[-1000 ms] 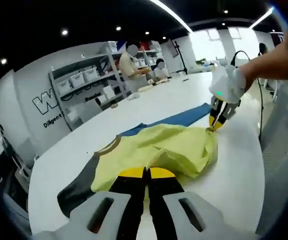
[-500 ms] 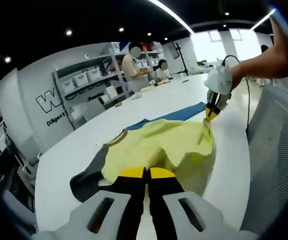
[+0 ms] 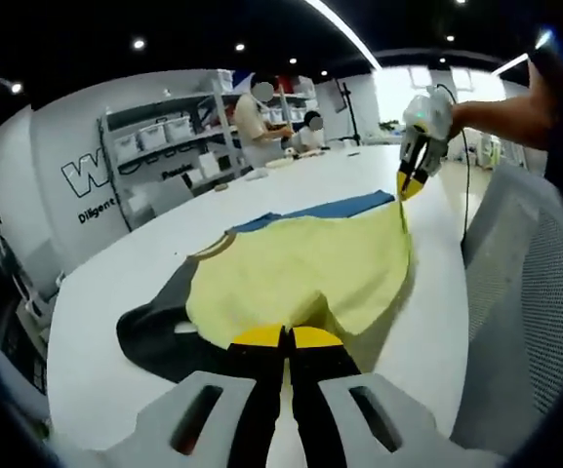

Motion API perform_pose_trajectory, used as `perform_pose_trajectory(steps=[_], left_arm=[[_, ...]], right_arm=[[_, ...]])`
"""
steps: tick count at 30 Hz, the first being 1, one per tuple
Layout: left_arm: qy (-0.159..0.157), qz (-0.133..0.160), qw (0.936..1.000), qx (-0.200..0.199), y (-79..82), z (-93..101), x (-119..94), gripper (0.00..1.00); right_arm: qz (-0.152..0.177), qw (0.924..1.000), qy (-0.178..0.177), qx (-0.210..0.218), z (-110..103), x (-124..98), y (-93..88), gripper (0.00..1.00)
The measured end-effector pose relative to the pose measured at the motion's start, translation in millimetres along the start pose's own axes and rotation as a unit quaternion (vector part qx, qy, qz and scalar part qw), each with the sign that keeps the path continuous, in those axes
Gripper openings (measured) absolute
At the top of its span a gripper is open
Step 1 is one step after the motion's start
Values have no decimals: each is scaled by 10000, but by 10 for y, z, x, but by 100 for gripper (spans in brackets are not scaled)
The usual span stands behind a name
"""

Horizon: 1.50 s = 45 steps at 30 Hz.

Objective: Fold the garment on the visible template until the final outline fits inside the template.

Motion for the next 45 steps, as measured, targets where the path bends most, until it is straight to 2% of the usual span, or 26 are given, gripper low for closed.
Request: perform_pose_trajectory(steps=[3, 4, 5, 6, 8, 11, 14, 16, 17, 18, 20, 23, 26, 29, 32, 35, 42, 45], left_arm=[[-209, -84, 9996, -164, -104, -14, -9, 1], [-391, -117, 9987, -302, -151, -7, -12, 1], [-383, -168, 9986, -337, -200, -47, -17, 1], [-548, -205, 9974, -418, -233, -36, -20, 1], [-610, -214, 9968, -476, -280, -73, -21, 1], [-869, -185, 9949, -480, -332, -67, -29, 1], [-1046, -203, 9900, -924, -438, -69, -17, 1], [-1052, -374, 9888, -990, -517, -82, -12, 1], [-1125, -477, 9852, -1205, -560, -58, -12, 1], [-1141, -449, 9839, -1301, -575, -59, -12, 1], [-1190, -533, 9847, -1160, -611, -28, -24, 1], [-1291, -648, 9874, -643, -645, 43, -34, 1], [-1337, -843, 9862, -494, -702, 105, -39, 1], [-1327, -860, 9865, -419, -715, 119, -50, 1], [-1299, -904, 9866, -400, -728, 108, -63, 2], [-1268, -1036, 9860, -310, -757, 93, -83, 3], [-1229, -1231, 9846, -185, -767, 59, -225, 5], [-1203, -1272, 9845, -140, -715, 43, -320, 5]], right_arm=[[-97, 9993, 285, -204, -125, 7, 11, 0], [-133, 9990, 371, -191, -153, 28, -1, 0], [-160, 9986, 470, -161, -173, 54, -13, 0], [-248, 9981, 544, -175, -184, 79, -34, 0], [-461, 9971, 531, -294, -178, 107, -79, 0], [-618, 9951, 676, -386, -214, 157, -100, 0], [-842, 9919, 807, -511, -235, 216, -147, 0], [-899, 9908, 887, -495, -242, 255, -171, 0], [-1042, 9885, 984, -482, -254, 274, -209, 0], [-1099, 9871, 1075, -453, -265, 286, -231, 0], [-1134, 9857, 1195, -364, -287, 319, -253, 0], [-1200, 9839, 1275, -364, -326, 356, -275, 0], [-1298, 9812, 1390, -327, -386, 392, -319, 0], [-1362, 9791, 1487, -260, -439, 403, -379, 0], [-1320, 9801, 1473, -183, -447, 381, -380, 0], [-1377, 9796, 1453, -175, -447, 367, -395, 0], [-1198, 9845, 1277, -63, -385, 235, -292, 0], [-1029, 9875, 1195, 35, -358, 187, -223, 0]])
Point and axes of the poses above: the point that each gripper's makers call its tool centre point, and the gripper's own axes: x roughly forward along the fingers, z roughly to its right, y roughly out of its top, the point moved 7 cm from there along -x, roughly backward along the fingers, and after that the axes turned 4 degrees about -z, right-handed, at the moved point
